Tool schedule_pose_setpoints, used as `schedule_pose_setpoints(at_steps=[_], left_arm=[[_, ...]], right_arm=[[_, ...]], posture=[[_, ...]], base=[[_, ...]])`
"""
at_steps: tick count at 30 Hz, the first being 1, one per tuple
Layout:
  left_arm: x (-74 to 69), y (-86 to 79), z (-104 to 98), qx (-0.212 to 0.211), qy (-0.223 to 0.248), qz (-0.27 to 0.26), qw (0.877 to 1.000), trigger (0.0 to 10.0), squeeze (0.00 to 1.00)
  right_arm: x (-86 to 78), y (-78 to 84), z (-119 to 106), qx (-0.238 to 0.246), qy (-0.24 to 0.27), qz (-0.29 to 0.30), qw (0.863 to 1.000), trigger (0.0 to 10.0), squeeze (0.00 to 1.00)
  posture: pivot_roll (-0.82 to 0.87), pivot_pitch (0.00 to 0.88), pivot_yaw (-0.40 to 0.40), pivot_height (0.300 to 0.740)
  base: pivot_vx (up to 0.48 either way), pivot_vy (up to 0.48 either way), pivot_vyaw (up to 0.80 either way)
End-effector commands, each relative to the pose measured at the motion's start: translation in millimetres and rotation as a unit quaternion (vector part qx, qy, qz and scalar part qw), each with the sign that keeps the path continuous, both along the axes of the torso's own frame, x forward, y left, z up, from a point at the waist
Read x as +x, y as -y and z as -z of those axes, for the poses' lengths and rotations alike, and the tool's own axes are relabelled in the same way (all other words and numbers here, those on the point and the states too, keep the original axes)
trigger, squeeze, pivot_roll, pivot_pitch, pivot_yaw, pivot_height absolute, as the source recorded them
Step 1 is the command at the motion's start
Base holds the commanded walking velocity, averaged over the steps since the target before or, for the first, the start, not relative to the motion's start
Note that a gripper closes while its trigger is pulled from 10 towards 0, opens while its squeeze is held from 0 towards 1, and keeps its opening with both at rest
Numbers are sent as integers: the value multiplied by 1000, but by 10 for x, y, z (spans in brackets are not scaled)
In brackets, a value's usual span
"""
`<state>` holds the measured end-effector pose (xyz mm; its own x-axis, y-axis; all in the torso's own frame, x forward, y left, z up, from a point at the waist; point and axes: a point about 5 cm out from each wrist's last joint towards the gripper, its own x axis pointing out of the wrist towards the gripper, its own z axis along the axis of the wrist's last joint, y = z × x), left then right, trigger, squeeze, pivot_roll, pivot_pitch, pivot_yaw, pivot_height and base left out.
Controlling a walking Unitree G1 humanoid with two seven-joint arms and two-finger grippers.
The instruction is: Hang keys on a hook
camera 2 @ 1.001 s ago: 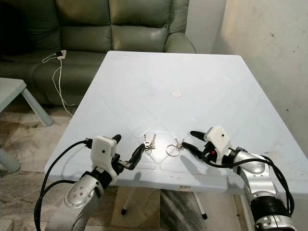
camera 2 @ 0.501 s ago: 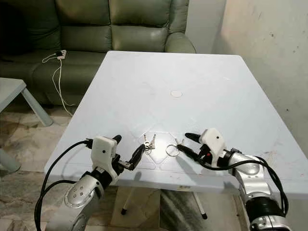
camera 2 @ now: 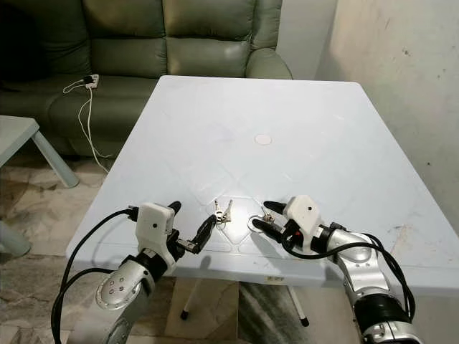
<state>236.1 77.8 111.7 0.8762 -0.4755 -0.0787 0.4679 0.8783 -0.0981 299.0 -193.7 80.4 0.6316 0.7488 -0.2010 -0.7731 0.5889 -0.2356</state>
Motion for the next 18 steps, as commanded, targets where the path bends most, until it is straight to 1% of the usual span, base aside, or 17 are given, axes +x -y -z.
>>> schedule_pose_setpoints(at_steps=[1, 3, 13, 14, 15, 16, 17, 18], left_arm=[[-20, 9, -35, -4, 3, 0, 1000, 10000, 0], [-18, 9, -35, -4, 3, 0, 1000, 10000, 0], [-19, 7, -40, -5, 3, -2, 1000, 10000, 0], [-21, 7, -41, -5, 3, -1, 1000, 10000, 0], [-22, 8, -42, -5, 3, -1, 1000, 10000, 0], [-24, 8, -41, -5, 3, -1, 1000, 10000, 0], [-25, 8, -43, -5, 3, -1, 1000, 10000, 0], [-26, 8, -44, -5, 3, -1, 1000, 10000, 0]], right_arm=[[29, -3, 3, -9, -1, 7, 1000, 10000, 0], [41, 0, 19, -15, -5, 15, 1000, 10000, 0], [40, -3, 48, -24, -18, 9, 999, 10000, 0], [39, -3, 48, -24, -18, 8, 1000, 6941, 0], [40, -1, 47, -24, -18, 8, 1000, 6941, 0], [37, 7, 45, -23, -18, 7, 1000, 3333, 0], [34, 16, 41, -21, -17, 5, 1000, 0, 0], [33, 23, 40, -21, -16, 5, 1000, 0, 0]], posture=[[33, 51, -45, 740], [34, 52, -46, 740], [37, 53, -46, 740], [37, 53, -46, 740], [38, 53, -46, 740], [38, 53, -45, 740], [38, 54, -46, 740], [38, 54, -46, 740]], base=[[0, 0, 0], [0, 0, 0], [0, 0, 0], [0, 0, 0], [0, 0, 0], [0, 0, 0], [0, 0, 0], [0, 0, 0]])
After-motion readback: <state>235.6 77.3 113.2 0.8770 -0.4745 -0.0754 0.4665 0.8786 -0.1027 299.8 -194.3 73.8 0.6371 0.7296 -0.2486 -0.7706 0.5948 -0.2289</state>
